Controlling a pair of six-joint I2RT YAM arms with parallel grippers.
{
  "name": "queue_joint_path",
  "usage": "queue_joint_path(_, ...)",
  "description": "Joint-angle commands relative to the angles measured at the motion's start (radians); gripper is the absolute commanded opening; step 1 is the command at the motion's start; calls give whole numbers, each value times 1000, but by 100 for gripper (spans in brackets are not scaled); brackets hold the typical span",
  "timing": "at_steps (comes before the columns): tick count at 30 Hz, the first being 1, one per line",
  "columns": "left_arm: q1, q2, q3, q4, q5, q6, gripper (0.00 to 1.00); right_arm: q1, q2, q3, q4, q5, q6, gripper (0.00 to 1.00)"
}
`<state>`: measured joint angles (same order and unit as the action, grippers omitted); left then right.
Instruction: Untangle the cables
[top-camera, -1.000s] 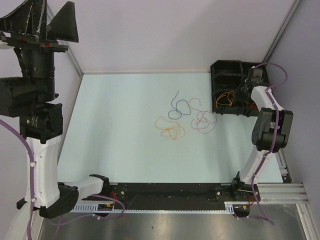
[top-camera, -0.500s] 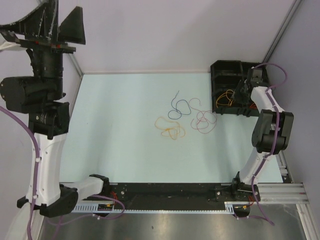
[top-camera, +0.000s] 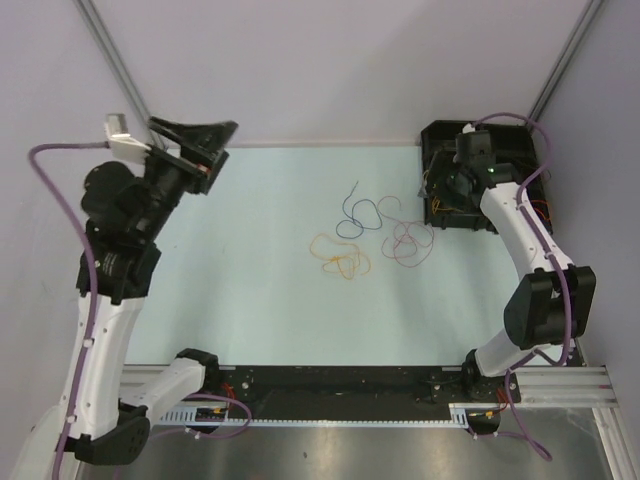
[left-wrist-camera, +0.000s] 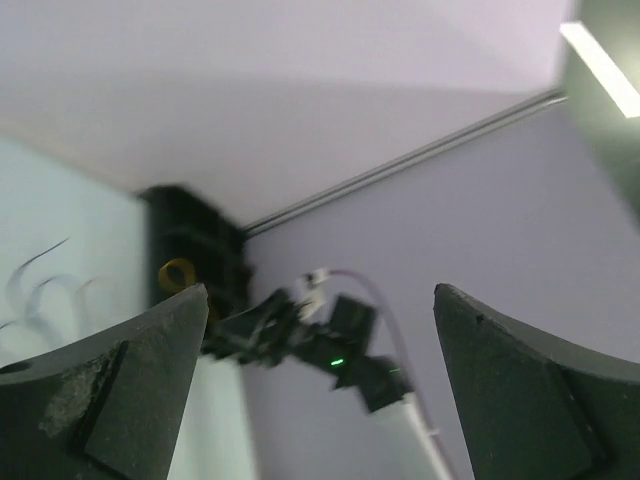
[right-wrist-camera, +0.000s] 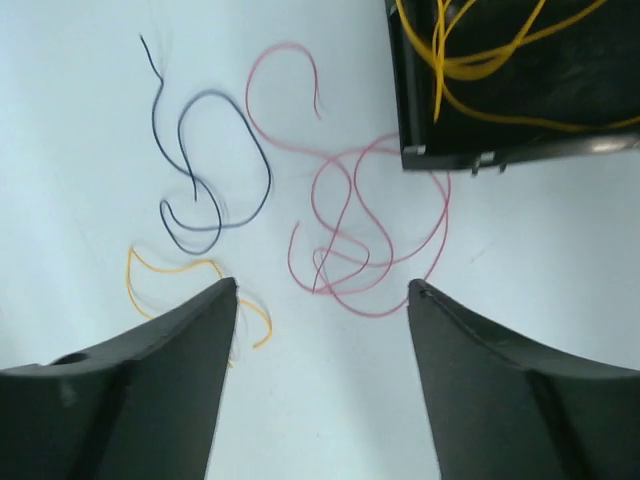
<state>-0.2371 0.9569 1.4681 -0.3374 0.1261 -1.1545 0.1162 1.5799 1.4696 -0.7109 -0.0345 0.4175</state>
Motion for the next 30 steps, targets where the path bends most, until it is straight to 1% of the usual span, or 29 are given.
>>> queue_joint_path(1, 7, -13, -61, -267, 33, 163, 100, 10, -5, -32, -105, 58, 67, 77)
queue_joint_path(4, 7, -55, -120, -252, 30, 173, 100, 17, 23, -32, -93, -7, 66, 79)
queue_joint_path(8, 7, -72, -167, -264, 44, 187, 100, 28, 77, -35, -102, -36, 105, 81)
queue_joint_path(10, 5, -81, -176, -265, 44, 193, 100, 54, 109, -35, -96, -24, 107, 87)
queue_joint_path(11, 5, -86, -189, -265, 41, 196, 100, 66, 121, -35, -88, -16, 106, 98)
queue_joint_path(12, 5, -87, -193, -267, 40, 197, 100, 82, 150, -34, -84, -13, 106, 99)
queue_joint_path(20, 5, -83, -230, -269, 24, 230, 100, 105, 290, -29, -56, 19, 110, 100)
queue_joint_path(23, 7, -64, -238, -259, 38, 233, 100, 122, 344, 1, -68, 35, 99, 100)
queue_joint_path(24, 7, -61, -238, -256, 44, 231, 100, 128, 356, 21, -77, 77, 90, 100)
queue_joint_path(27, 7, -43, -233, -242, 43, 233, 100, 148, 411, 43, -93, 93, 76, 95)
queue_joint_path(29, 7, -34, -223, -241, 35, 236, 100, 155, 443, 67, -102, 87, 72, 84)
queue_joint_path(30, 7, -23, -219, -241, 29, 243, 100, 157, 448, 75, -102, 82, 70, 74)
